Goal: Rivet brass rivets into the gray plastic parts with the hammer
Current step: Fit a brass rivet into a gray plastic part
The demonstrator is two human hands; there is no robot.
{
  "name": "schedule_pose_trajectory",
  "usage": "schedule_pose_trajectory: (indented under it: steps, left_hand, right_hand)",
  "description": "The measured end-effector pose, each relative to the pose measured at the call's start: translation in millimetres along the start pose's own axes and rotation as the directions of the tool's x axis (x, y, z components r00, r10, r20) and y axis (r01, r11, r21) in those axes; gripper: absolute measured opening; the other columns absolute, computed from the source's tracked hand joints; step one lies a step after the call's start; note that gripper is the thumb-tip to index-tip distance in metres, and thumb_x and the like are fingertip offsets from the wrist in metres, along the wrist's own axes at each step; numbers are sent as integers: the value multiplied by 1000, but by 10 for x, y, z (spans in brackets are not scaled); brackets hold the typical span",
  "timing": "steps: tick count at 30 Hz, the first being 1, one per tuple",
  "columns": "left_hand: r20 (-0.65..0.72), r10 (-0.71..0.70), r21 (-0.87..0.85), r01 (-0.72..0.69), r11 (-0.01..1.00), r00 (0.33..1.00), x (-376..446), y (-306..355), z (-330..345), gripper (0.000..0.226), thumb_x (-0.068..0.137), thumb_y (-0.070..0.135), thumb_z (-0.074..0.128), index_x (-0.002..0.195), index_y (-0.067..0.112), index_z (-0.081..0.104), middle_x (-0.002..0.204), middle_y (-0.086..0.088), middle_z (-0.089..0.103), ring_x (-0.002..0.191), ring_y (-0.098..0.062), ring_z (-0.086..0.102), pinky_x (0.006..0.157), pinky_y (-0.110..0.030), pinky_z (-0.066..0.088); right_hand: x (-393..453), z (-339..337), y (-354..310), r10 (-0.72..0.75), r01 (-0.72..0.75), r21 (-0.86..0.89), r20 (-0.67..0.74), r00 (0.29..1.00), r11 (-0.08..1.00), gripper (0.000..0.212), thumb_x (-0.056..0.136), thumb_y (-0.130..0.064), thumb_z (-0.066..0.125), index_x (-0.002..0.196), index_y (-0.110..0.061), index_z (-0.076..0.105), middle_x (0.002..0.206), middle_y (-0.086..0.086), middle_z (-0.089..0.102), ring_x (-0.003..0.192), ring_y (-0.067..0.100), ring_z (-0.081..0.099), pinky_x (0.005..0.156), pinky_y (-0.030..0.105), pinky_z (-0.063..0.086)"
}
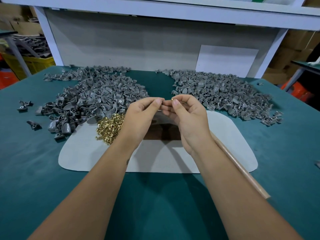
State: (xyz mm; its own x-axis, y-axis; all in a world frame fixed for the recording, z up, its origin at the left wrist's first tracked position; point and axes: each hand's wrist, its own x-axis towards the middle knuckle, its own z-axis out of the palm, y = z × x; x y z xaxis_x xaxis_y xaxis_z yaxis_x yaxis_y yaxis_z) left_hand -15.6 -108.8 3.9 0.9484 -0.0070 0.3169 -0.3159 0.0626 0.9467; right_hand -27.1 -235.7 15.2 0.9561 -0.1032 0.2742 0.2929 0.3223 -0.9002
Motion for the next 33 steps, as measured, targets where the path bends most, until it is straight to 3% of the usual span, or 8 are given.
schedule_pose_trajectory:
  steps: [4,9,11,14,18,20,24,33]
  left_hand:
    - [48,4,33,-6,999,999,-2,10,-2,20,93,14,66,107,26,71,109,-4,74,108,-19,69,101,-41,52]
    - [12,14,-8,-14,1000,1000,-10,26,-6,15,91,20,68,103,27,72,95,0,77,93,-12,72,85,-25,57]
    - [-40,25,-36,-26,999,999,-10,36,17,9,92,21,67,94,23,76,88,-2,77,84,-14,73,77,-25,58]
    - [-58,46,4,-46,999,997,-6,50,40,16,94,23,64,90,20,79,83,-4,77,83,-20,73,80,-32,59]
    - [96,16,21,-18,1000,995,-21,54,25,26,100,11,52,109,17,75,104,-2,76,104,-15,70,95,-30,53]
    - [108,18,36,-22,999,994,-10,48,19,29,99,3,52,122,10,68,115,-3,72,113,-11,66,100,-26,49]
    - [79,19,-4,-18,1000,997,3,20,3,32,95,-2,56,125,4,64,119,-10,70,112,-13,66,98,-23,50]
    - [74,18,-172,-5,985,997,3,4,-38,21,84,3,69,92,20,79,93,1,77,93,-10,72,81,-17,54]
  right_hand:
    - [11,-13,-8,15,-14,46,-27,1000,999,13,96,1,48,89,-5,57,81,12,68,77,19,69,78,32,57]
    - [-4,-14,-21,-20,20,-21,-12,1000,1000,12,96,-1,50,90,-8,58,80,9,71,74,17,68,70,28,55]
    - [-16,-4,-29,-54,55,-52,25,998,997,11,95,-1,52,90,-9,59,81,9,72,74,17,67,72,30,56]
    - [-23,3,-41,-85,88,-77,41,996,993,12,94,0,53,90,-9,59,81,6,73,76,16,68,73,28,56]
    - [-2,-27,-66,-85,85,-63,4,996,994,12,94,2,51,90,-7,58,83,9,72,76,15,68,73,27,55]
    - [8,-42,-76,-74,74,-23,0,997,997,12,95,2,50,91,-6,58,84,10,72,77,17,67,74,28,56]
    - [10,-36,-73,-29,28,45,5,1000,999,13,96,2,48,91,-6,57,83,9,72,78,18,68,73,27,55]
    - [3,-43,-78,-37,37,-1,6,999,999,13,94,4,52,88,-5,60,76,7,66,70,14,64,68,24,54]
